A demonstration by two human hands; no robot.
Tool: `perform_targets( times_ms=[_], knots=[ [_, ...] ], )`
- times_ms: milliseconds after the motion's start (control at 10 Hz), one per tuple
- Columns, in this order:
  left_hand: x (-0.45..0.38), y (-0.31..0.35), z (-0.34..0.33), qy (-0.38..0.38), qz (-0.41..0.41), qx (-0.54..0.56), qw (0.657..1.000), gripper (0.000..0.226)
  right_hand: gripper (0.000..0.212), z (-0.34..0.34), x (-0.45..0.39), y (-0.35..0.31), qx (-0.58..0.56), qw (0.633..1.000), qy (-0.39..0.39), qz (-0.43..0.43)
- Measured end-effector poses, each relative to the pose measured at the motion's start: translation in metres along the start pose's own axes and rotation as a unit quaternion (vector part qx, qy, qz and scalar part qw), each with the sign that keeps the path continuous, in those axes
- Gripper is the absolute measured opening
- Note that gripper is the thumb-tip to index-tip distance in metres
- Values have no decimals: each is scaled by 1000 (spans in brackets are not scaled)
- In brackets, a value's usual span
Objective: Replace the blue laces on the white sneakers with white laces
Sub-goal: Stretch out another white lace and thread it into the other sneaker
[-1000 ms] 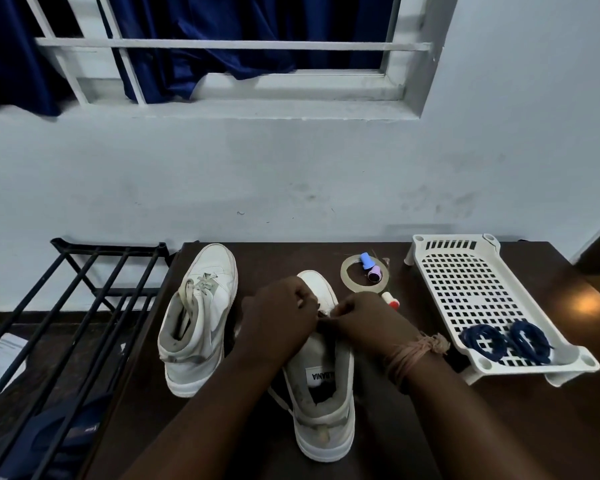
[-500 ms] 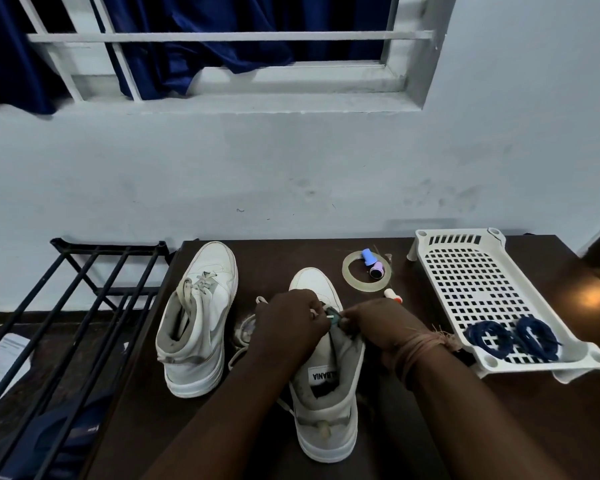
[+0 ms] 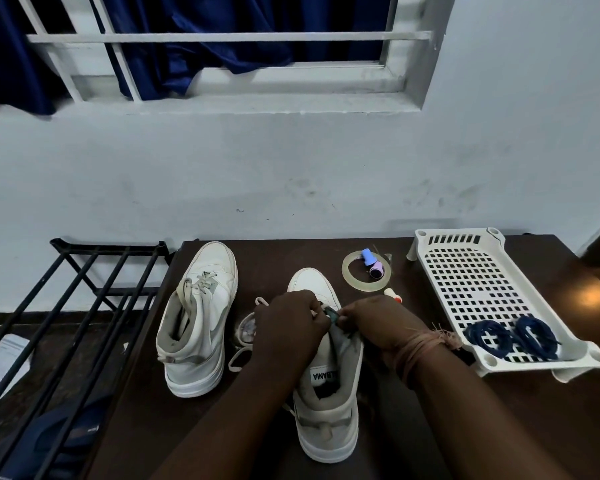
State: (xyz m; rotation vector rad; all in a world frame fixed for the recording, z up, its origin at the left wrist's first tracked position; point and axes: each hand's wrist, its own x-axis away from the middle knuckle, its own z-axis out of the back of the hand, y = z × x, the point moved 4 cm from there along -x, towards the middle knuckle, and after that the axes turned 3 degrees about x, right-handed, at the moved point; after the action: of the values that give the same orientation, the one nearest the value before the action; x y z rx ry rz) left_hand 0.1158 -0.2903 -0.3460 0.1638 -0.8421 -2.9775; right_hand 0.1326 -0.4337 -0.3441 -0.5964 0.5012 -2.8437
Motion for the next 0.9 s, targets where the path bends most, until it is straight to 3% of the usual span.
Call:
perform_targets(
  times_ms=[100, 200, 300, 400, 500, 600, 700, 800, 900],
  knots=[
    [0, -1, -2, -12, -8, -2, 1000, 21, 29, -3, 3, 3, -122, 992, 5, -40],
    [0, -1, -1, -8, -19, 25, 999, 17, 33, -16, 2, 17, -389, 912, 1, -128],
    [0, -3, 2, -12, -19, 56, 998, 16, 14, -19, 1, 13, -453, 883, -13, -123],
    [0, -8, 3, -41, -8, 85, 996, 18, 19, -26, 0, 17, -502, 848, -6, -170],
    [2, -15, 8, -42, 19, 78, 996, 22, 12, -18, -2, 15, -457, 873, 67, -157],
    [4, -26, 13, -45, 61, 69, 995, 28, 14, 22, 10, 10, -558, 772, 280, -120],
    [2, -41, 13, -63, 127, 153, 978, 49, 8, 51, 24, 15, -640, 660, 393, -35],
    [4, -47, 13, -112, 158, 188, 963, 47, 9, 40, 20, 21, -422, 842, 336, -30],
    [5, -51, 13, -119, 156, 189, 962, 36, 13, 8, 12, 10, -202, 970, 134, -5]
  ],
)
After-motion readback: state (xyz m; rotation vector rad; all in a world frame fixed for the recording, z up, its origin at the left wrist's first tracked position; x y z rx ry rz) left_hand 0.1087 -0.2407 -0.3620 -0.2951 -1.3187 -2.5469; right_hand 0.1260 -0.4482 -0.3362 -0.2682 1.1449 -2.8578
